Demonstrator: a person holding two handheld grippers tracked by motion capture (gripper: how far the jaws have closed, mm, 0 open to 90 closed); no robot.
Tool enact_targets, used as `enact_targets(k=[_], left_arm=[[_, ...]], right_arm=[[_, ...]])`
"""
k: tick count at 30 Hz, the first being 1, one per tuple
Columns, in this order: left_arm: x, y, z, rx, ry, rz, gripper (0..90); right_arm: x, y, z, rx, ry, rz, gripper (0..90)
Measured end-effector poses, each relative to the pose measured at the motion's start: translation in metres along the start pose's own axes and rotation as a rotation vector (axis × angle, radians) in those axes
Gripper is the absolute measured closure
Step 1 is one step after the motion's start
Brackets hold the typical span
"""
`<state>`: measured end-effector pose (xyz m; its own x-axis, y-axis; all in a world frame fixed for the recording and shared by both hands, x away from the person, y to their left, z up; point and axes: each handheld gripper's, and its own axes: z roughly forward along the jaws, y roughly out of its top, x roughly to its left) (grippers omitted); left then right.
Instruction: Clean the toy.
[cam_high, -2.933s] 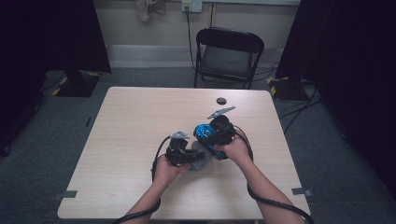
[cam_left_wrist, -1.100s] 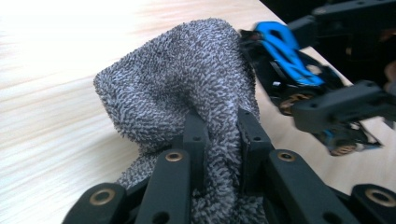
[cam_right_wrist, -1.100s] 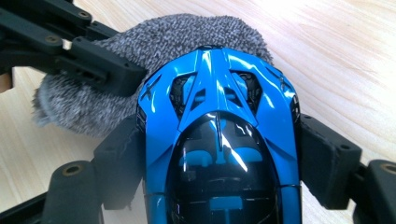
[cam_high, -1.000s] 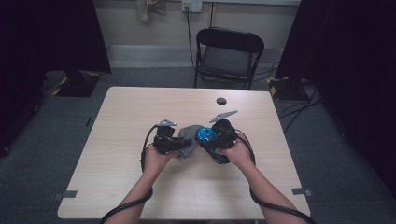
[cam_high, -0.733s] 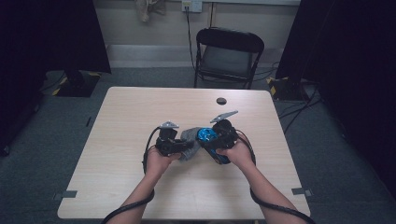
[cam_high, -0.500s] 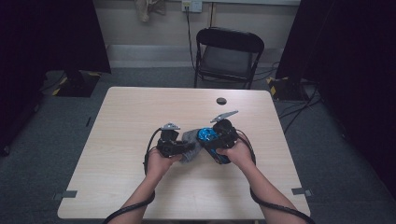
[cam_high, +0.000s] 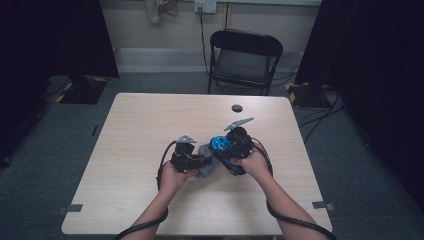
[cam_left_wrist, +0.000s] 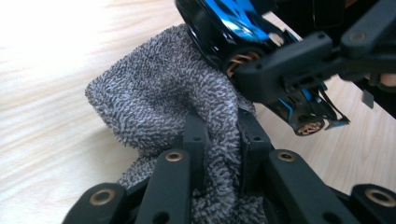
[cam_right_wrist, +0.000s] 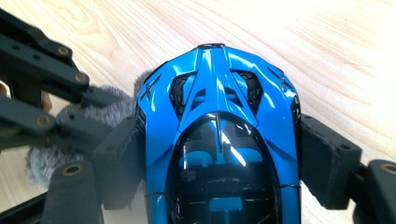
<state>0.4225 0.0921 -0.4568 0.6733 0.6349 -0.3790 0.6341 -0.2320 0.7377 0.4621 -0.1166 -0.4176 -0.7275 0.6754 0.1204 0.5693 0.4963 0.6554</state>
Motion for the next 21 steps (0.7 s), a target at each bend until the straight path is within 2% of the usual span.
enact_targets(k=[13, 21], left_arm=[[-0.012, -0.006, 0.01, 0.012, -0.029, 0.008, 77.0], [-0.017, -0.01, 0.015, 0.018, -0.049, 0.013, 77.0]], right_arm=[[0.0, 0.002, 0.0, 0.001, 0.003, 0.005, 24.5], [0.0, 0.002, 0.0, 0.005, -0.012, 0.012, 24.5]])
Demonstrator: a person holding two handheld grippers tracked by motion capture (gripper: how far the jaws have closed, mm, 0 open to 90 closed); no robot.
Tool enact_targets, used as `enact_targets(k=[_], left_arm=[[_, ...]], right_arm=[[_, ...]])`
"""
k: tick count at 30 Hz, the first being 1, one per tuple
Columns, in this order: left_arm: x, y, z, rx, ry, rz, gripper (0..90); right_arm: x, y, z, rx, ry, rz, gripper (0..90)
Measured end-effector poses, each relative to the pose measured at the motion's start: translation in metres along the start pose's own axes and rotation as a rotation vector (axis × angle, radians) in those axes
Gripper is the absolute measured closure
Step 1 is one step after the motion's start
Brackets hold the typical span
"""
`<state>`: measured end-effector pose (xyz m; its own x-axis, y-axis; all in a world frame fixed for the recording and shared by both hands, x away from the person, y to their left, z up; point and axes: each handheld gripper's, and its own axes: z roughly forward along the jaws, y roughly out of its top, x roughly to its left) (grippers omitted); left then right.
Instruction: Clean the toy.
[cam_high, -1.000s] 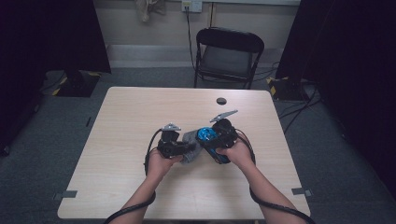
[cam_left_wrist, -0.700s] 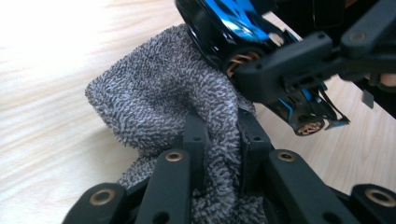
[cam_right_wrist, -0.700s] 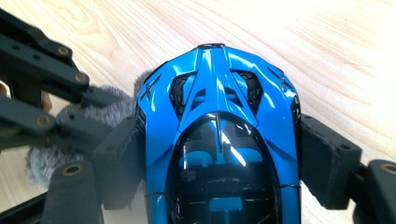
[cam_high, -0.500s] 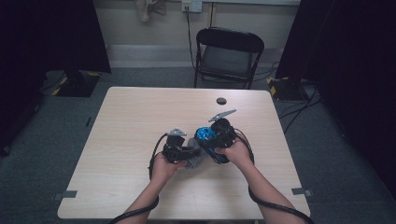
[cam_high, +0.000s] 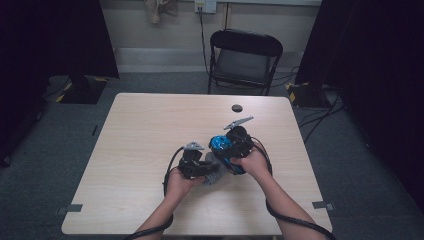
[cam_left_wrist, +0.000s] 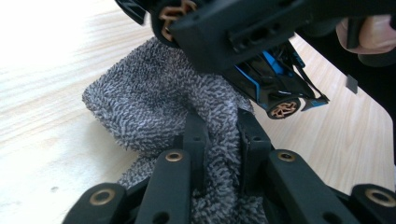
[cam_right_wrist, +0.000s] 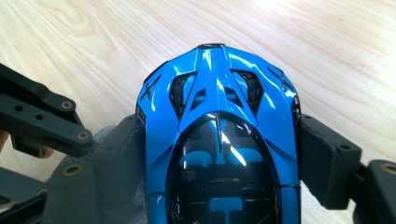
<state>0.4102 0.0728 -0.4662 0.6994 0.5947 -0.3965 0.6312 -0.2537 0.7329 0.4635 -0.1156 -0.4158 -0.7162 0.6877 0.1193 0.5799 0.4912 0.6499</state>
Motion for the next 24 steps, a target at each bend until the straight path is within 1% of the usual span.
enact_targets(k=[2, 6, 10, 15, 20, 24], left_arm=[[-0.002, -0.001, 0.001, 0.001, -0.004, 0.002, 77.0], [-0.005, -0.003, 0.004, 0.007, -0.012, 0.009, 77.0], [-0.006, -0.006, 0.006, 0.006, -0.02, 0.003, 77.0], [-0.009, -0.007, 0.009, 0.014, -0.026, 0.014, 77.0], [-0.013, -0.009, 0.012, 0.016, -0.035, 0.015, 77.0], [-0.015, -0.01, 0.015, 0.025, -0.045, 0.028, 77.0]], right_arm=[[0.0, 0.0, 0.0, -0.003, 0.006, -0.009, 24.5], [0.0, 0.001, 0.001, 0.003, 0.007, -0.009, 24.5], [0.0, 0.001, 0.002, 0.006, 0.016, -0.007, 24.5], [0.0, 0.001, 0.002, 0.005, 0.018, -0.003, 24.5], [0.001, 0.002, 0.001, 0.002, 0.014, 0.0, 24.5], [0.0, 0.004, 0.001, 0.002, 0.018, -0.002, 24.5]])
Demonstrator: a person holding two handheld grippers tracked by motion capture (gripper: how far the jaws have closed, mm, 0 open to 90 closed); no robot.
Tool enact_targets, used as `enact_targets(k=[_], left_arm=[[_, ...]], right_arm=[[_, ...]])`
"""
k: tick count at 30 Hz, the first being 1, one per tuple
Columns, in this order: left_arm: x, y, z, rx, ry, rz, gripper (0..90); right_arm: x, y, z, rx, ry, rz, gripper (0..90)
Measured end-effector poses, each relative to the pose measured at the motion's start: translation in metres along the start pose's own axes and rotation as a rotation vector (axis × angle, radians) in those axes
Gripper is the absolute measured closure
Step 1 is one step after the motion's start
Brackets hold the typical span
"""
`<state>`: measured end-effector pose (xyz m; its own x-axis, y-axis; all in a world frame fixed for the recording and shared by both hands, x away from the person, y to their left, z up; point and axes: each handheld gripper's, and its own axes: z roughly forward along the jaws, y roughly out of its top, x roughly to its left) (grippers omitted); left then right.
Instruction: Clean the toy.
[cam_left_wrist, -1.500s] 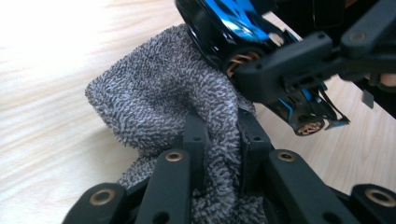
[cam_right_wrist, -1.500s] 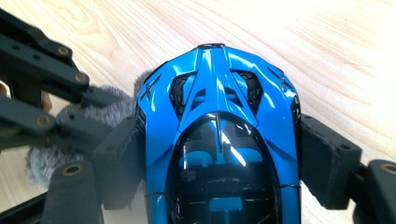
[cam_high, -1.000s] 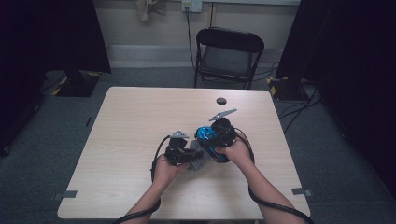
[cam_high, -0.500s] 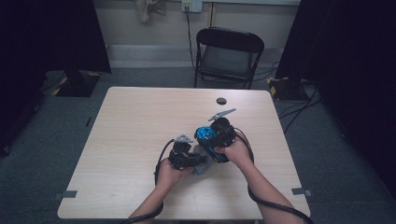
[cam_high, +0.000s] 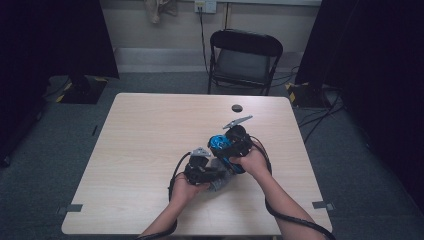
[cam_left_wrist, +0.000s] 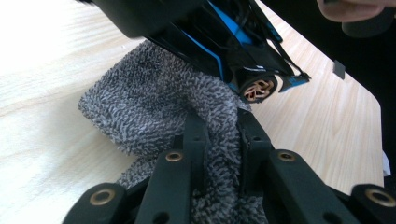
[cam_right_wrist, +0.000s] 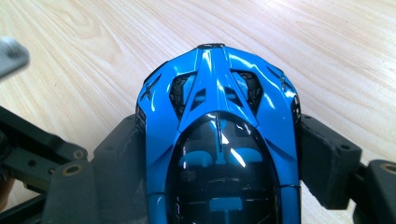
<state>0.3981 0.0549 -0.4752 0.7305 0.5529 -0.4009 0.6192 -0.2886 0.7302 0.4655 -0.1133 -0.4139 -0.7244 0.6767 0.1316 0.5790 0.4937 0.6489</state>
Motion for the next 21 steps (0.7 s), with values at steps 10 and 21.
enact_targets(k=[10, 21], left_arm=[[-0.007, -0.002, 0.006, 0.008, -0.018, 0.007, 77.1], [-0.015, -0.007, 0.01, 0.045, -0.05, 0.041, 77.0]], right_arm=[[-0.001, 0.003, -0.002, -0.012, -0.009, 0.009, 24.5], [-0.003, 0.004, -0.004, -0.02, -0.008, 0.017, 24.5]])
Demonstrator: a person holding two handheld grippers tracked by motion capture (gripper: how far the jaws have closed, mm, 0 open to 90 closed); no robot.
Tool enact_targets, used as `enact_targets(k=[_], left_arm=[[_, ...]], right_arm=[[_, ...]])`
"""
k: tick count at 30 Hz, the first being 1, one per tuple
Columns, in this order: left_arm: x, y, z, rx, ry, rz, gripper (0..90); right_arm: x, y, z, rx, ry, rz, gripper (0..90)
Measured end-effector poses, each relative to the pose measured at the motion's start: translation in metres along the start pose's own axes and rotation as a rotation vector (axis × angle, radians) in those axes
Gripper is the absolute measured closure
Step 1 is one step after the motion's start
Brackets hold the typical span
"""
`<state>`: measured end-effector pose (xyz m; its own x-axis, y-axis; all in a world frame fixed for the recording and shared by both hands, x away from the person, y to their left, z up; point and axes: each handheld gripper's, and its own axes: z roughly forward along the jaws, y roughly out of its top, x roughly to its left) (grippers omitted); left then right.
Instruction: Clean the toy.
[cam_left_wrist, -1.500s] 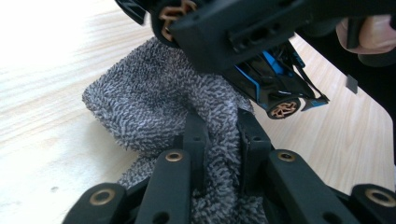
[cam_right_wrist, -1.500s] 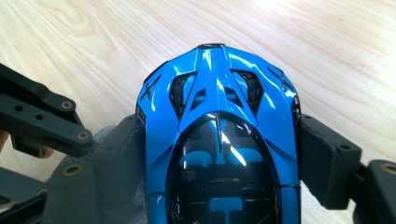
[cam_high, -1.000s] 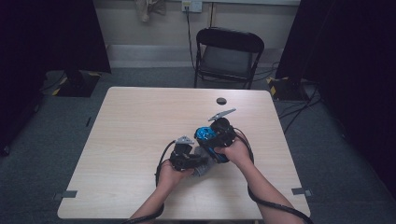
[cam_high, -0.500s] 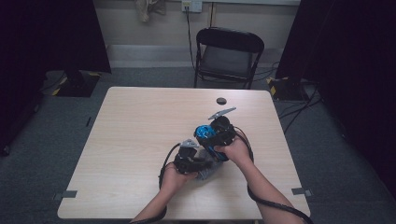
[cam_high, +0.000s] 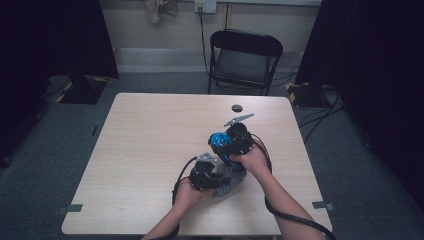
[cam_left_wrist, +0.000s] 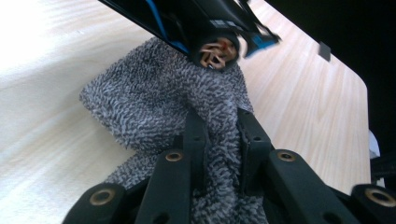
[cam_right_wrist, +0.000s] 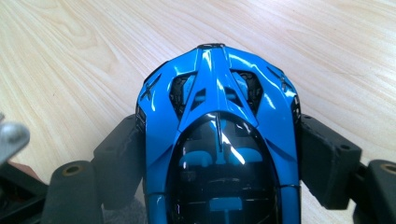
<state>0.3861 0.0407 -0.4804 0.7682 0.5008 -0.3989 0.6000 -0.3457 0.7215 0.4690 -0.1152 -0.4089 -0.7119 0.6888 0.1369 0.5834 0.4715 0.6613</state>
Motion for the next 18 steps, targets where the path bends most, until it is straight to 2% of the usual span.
enact_targets(k=[6, 8, 12, 14, 18], left_arm=[[-0.002, -0.001, -0.003, 0.025, -0.002, 0.022, 76.8], [0.0, -0.001, -0.007, 0.028, 0.01, 0.027, 76.7], [0.012, 0.003, -0.019, 0.017, 0.065, 0.003, 76.7], [0.021, 0.006, -0.028, 0.01, 0.108, -0.006, 76.7], [0.038, 0.014, -0.043, -0.024, 0.171, -0.039, 76.7]], right_arm=[[-0.002, 0.0, -0.002, -0.004, -0.009, 0.004, 24.5], [-0.003, -0.001, -0.004, -0.009, -0.007, 0.01, 24.5], [-0.006, -0.002, -0.007, -0.007, -0.004, 0.009, 24.5], [-0.007, -0.003, -0.009, -0.007, -0.004, 0.006, 24.5], [-0.005, -0.005, -0.01, -0.004, 0.003, -0.004, 24.5]])
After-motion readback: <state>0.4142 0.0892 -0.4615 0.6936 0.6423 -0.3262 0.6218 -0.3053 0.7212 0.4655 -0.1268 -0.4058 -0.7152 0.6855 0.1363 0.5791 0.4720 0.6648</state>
